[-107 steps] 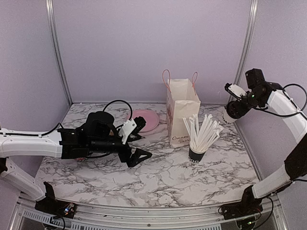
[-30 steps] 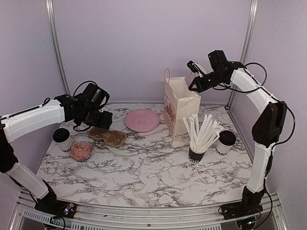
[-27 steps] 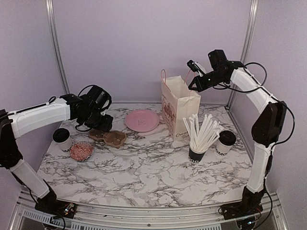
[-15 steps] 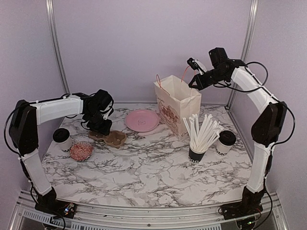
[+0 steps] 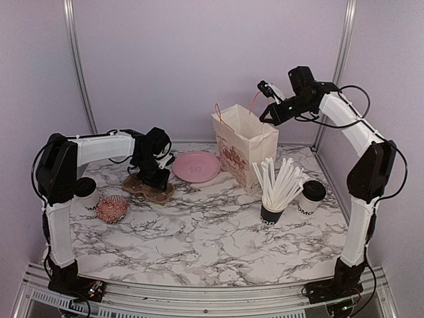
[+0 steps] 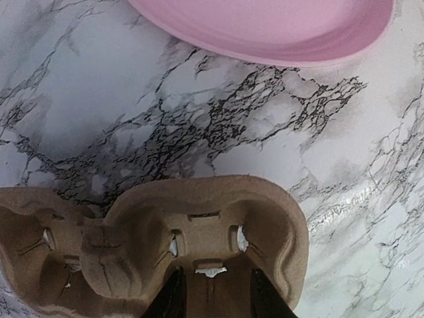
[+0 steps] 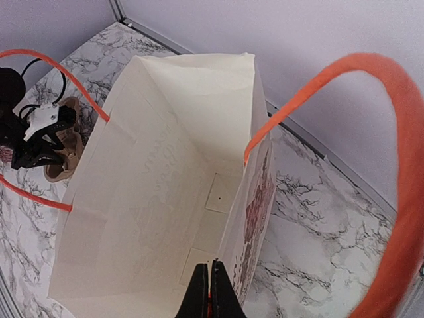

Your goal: Pack the takeout coffee

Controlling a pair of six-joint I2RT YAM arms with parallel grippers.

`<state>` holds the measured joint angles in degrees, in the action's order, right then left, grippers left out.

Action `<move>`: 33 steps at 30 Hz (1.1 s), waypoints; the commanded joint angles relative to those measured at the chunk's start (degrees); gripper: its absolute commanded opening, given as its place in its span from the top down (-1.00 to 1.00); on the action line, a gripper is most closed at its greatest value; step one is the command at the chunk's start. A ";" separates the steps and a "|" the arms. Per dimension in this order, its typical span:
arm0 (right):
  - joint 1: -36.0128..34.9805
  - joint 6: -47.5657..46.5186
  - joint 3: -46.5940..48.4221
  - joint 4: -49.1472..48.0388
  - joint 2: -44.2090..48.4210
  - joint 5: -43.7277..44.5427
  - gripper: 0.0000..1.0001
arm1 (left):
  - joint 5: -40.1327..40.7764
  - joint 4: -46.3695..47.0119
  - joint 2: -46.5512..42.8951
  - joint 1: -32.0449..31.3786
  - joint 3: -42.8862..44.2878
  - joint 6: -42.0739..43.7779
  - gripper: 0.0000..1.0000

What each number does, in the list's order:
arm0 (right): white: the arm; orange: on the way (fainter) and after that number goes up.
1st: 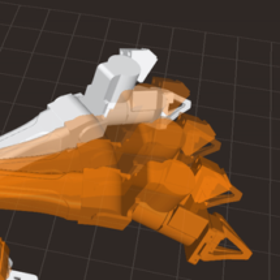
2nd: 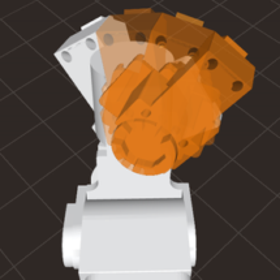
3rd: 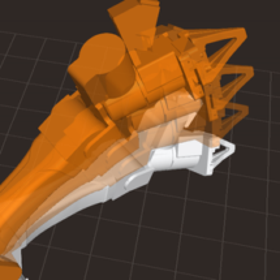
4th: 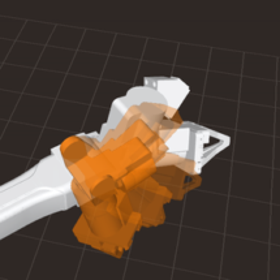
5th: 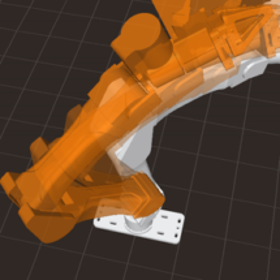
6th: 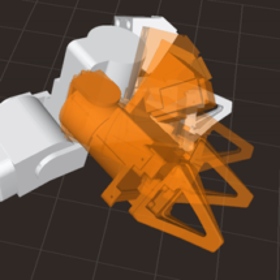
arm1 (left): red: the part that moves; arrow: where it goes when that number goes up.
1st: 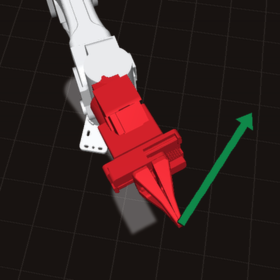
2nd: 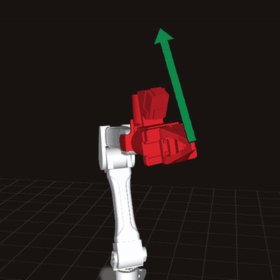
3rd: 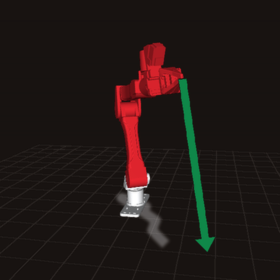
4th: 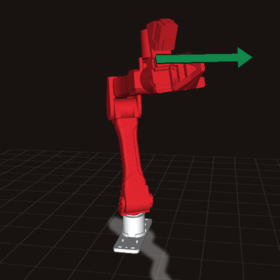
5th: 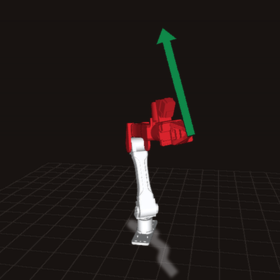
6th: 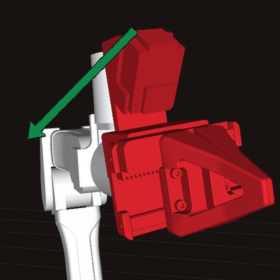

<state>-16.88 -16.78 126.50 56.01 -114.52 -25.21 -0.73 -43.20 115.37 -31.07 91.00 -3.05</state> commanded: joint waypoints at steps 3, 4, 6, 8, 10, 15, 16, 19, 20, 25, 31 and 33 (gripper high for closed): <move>-0.34 -0.99 0.73 0.68 -0.31 -0.57 1.00 | -1.98 -1.39 4.93 -0.26 5.72 0.92 0.33; -0.34 -0.99 0.69 0.68 -0.33 -0.63 1.00 | -1.99 -1.41 4.87 -0.30 6.25 0.63 0.33; -0.34 -1.06 0.61 0.68 -0.32 -0.77 1.00 | -1.07 -1.60 3.44 -0.39 6.36 -1.13 0.30; -0.34 -1.20 0.61 0.77 -0.20 -0.79 1.00 | 0.34 -1.57 1.04 -0.33 4.96 -3.50 0.27; -0.34 -1.37 0.55 0.82 0.25 -0.72 1.00 | -0.74 -1.70 -0.01 -0.31 3.44 -4.71 0.26; -0.33 -1.59 0.35 0.90 0.44 -0.86 1.00 | -4.61 -1.65 1.28 -0.60 0.08 -6.40 0.45; -0.34 -1.59 0.33 0.98 0.40 -0.93 1.00 | -4.88 -1.61 1.42 -0.81 -0.48 -6.58 0.47; -0.35 -1.63 0.18 0.99 0.28 -1.40 1.00 | -6.21 -1.67 1.15 -2.02 -2.44 -6.50 0.53; -0.34 -1.60 0.23 1.03 0.19 -1.64 1.00 | -6.64 -1.86 0.72 -2.70 -3.32 -6.45 0.55; -0.32 -1.66 0.33 1.21 0.24 -2.21 1.00 | -5.20 -4.38 -5.93 -3.91 -11.60 -7.29 0.60; -0.35 -1.77 0.24 1.37 0.25 -3.02 1.00 | 3.88 -8.08 -11.11 -2.60 -17.86 -7.73 0.53; -0.27 -1.69 0.24 1.38 0.11 -3.26 1.00 | 4.20 -8.13 -11.31 -2.59 -15.24 -7.86 0.48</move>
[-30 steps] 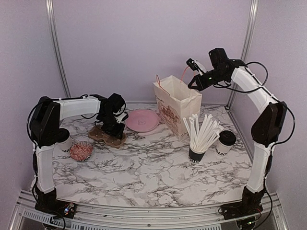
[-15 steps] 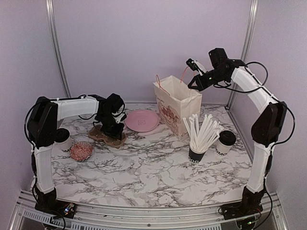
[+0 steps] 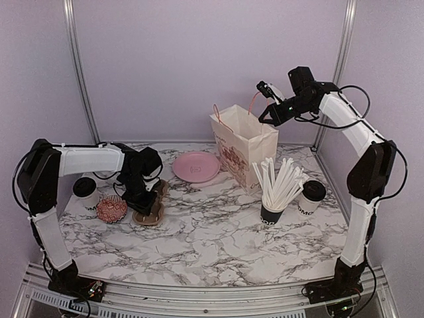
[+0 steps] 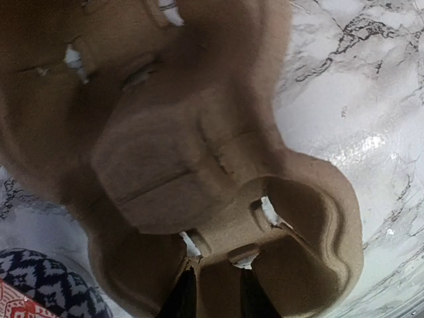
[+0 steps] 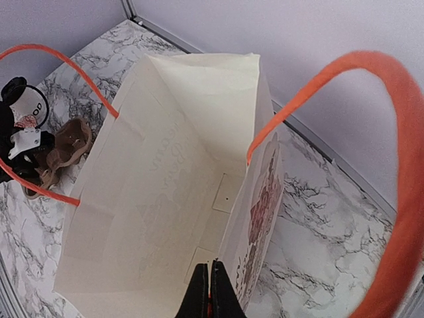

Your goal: Pack the takeout coffee

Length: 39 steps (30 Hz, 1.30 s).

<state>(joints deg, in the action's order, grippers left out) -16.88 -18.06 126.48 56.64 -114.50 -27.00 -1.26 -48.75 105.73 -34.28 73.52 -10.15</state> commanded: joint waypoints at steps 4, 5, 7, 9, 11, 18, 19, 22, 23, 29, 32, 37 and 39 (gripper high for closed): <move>-0.34 -0.46 -0.01 0.88 0.28 -1.53 1.00 | 3.39 -2.48 -1.41 0.33 9.09 -1.57 0.35; -0.34 -0.46 -0.31 0.80 0.51 -1.37 1.00 | 3.97 -2.49 -1.41 0.28 10.32 -1.76 0.24; -0.38 -0.61 -0.88 0.62 1.05 -1.15 1.00 | 5.81 -2.57 -1.15 0.27 11.73 -1.99 0.02; -0.34 -0.61 -1.13 0.58 1.33 -0.96 1.00 | 7.00 -2.79 -0.24 0.49 12.52 -2.51 -0.09; -0.34 -0.73 -1.23 0.57 1.49 -0.86 1.00 | 6.52 -2.97 1.07 0.62 13.26 -3.38 -0.10; -0.34 -0.74 -1.15 0.57 1.60 -0.87 1.00 | 6.31 -3.45 3.64 0.62 13.53 -9.70 -0.01; -0.36 -0.77 -1.10 0.55 1.56 -0.92 1.00 | 6.79 -3.56 3.72 0.62 13.43 -10.27 0.00; -0.34 -0.75 -0.97 0.64 1.36 -1.05 1.00 | 7.42 -4.08 4.18 0.62 13.45 -11.21 0.03; -0.34 -0.82 -0.97 0.66 1.30 -1.13 1.00 | 7.48 -4.15 4.40 0.62 13.37 -11.47 0.03; -0.36 -0.83 -1.06 0.76 1.38 -1.13 1.00 | 7.50 -5.20 6.61 0.71 12.57 -12.56 0.03; -0.34 -0.83 -0.98 0.75 1.47 -1.17 1.00 | 7.15 -5.21 7.34 0.79 12.68 -12.74 0.04; -0.30 -0.83 -1.05 0.75 1.54 -1.13 1.00 | 6.91 -5.16 8.02 1.12 12.85 -12.93 0.07; -0.34 -0.91 -1.06 0.75 1.49 -1.11 1.00 | 6.44 -5.21 8.35 1.23 12.52 -12.92 0.10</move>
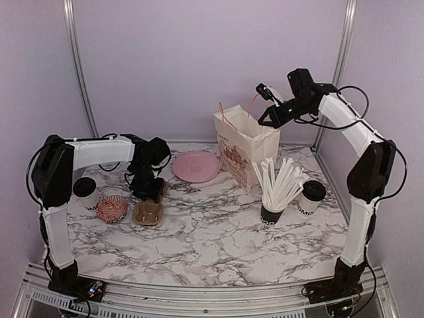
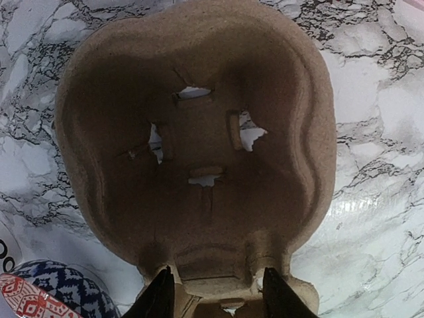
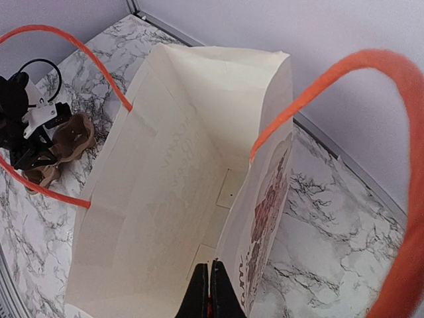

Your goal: Pack the takeout coffee

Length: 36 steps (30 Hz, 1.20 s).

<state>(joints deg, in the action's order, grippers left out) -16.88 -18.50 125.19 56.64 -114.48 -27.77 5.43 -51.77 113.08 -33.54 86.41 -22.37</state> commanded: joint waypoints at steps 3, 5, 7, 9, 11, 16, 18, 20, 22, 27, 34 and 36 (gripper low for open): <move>-0.34 -0.48 0.23 0.75 1.40 -0.30 1.00 | -0.59 -2.18 1.50 0.58 -0.84 -0.59 0.17; -0.34 -0.48 0.23 0.75 1.32 -0.37 1.00 | -0.75 -2.13 1.53 0.58 -1.06 -0.60 0.20; -0.39 -0.48 0.23 0.75 1.27 -0.41 1.00 | -0.76 -2.12 1.47 0.62 -1.07 -0.58 0.22; -0.34 -0.48 0.23 0.75 1.27 -0.42 1.00 | -0.85 -2.15 1.30 0.66 -1.07 -0.50 0.26; -0.32 -0.42 0.28 0.75 1.38 -0.50 1.00 | -1.03 -2.14 0.90 0.67 -1.00 -0.35 0.28; -0.34 -0.78 0.40 0.69 2.54 -0.92 1.00 | -0.72 -2.64 -2.70 0.67 0.26 0.41 0.34; -0.34 -1.15 0.90 0.58 3.25 -2.34 1.00 | -0.40 -3.30 -5.01 0.67 1.28 0.83 0.34; -0.41 -1.49 1.88 0.82 3.53 -3.57 1.00 | -0.76 -3.78 -7.46 0.67 2.50 1.36 0.35; -0.47 -1.97 2.52 1.04 3.97 -4.23 1.00 | -1.86 -4.24 -9.76 0.67 4.19 2.31 0.36; -1.53 -5.59 0.54 2.11 5.83 -7.03 1.00 | -8.02 -4.57 -16.95 0.66 9.04 7.99 0.37; -4.17 -8.37 -2.57 1.18 8.38 -9.43 1.00 | -11.53 -6.66 -25.30 0.67 18.13 10.26 0.37; -5.47 -9.10 -1.13 2.01 8.44 -10.20 1.00 | -12.46 -7.42 -26.67 0.66 21.21 10.18 0.37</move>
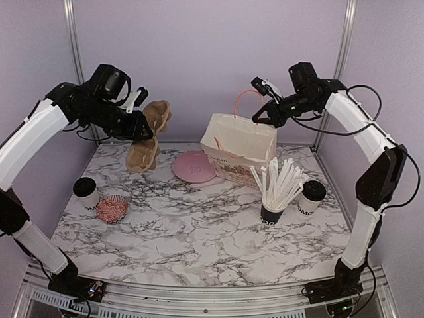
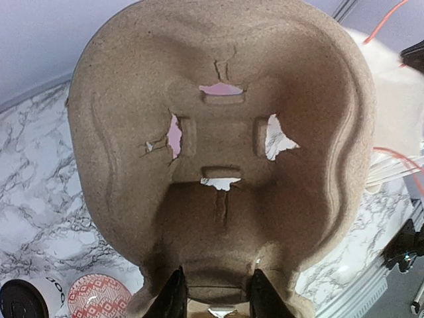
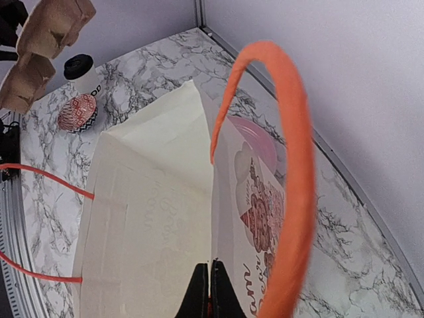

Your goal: Pack the takeout coffee

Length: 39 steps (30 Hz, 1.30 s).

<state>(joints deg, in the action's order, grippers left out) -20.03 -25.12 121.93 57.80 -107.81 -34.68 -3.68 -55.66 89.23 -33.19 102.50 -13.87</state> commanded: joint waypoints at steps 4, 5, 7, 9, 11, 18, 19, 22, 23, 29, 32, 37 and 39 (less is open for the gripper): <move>-6.35 -3.89 3.49 1.35 2.52 -3.69 1.00 | -3.93 -3.43 -5.54 0.19 8.41 1.71 0.37; -7.49 -4.38 3.49 1.39 2.88 -3.91 1.00 | -4.16 -3.41 -6.05 0.08 9.08 1.78 0.37; -9.97 -5.33 3.30 2.05 3.04 -4.45 1.00 | -4.99 -2.72 -7.21 -0.54 10.22 1.95 0.38; -12.82 -6.53 3.04 2.90 2.97 -4.33 1.00 | -6.63 -1.69 -8.38 -1.44 11.03 2.53 0.37; -15.53 -7.63 2.99 3.61 2.79 -3.08 1.00 | -7.69 -0.84 -9.10 -2.62 12.24 3.23 0.33; -21.20 -8.70 3.75 3.85 4.19 1.36 1.00 | -5.93 0.16 -8.60 -8.48 17.82 6.59 0.33; -21.59 -8.83 3.61 3.89 4.38 1.17 1.00 | -6.09 0.34 -8.57 -9.08 18.23 6.85 0.34; -22.23 -8.88 2.81 4.12 4.27 -0.46 1.00 | -6.16 1.44 -9.16 -10.92 18.26 7.51 0.36; -22.34 -8.76 2.48 4.16 3.97 -1.59 1.00 | -6.35 2.26 -9.71 -11.35 17.33 7.65 0.36; -22.46 -7.95 1.14 4.79 0.78 -8.43 1.00 | -8.62 8.79 -14.19 -12.81 8.07 8.75 0.34; -22.92 -7.86 0.51 5.33 -0.46 -11.38 1.00 | -11.27 10.85 -15.08 -13.59 4.03 8.66 0.34; -24.95 -8.36 -0.86 5.70 -1.40 -12.11 1.00 | -11.90 13.16 -15.91 -16.11 -1.02 10.06 0.34; -25.10 -8.22 -0.42 6.05 -2.01 -12.98 1.00 | -12.03 13.90 -15.94 -16.73 -2.54 10.36 0.34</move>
<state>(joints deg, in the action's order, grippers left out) -43.75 -33.10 120.95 62.61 -108.55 -44.34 -14.02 -46.06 74.24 -48.80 102.13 -5.10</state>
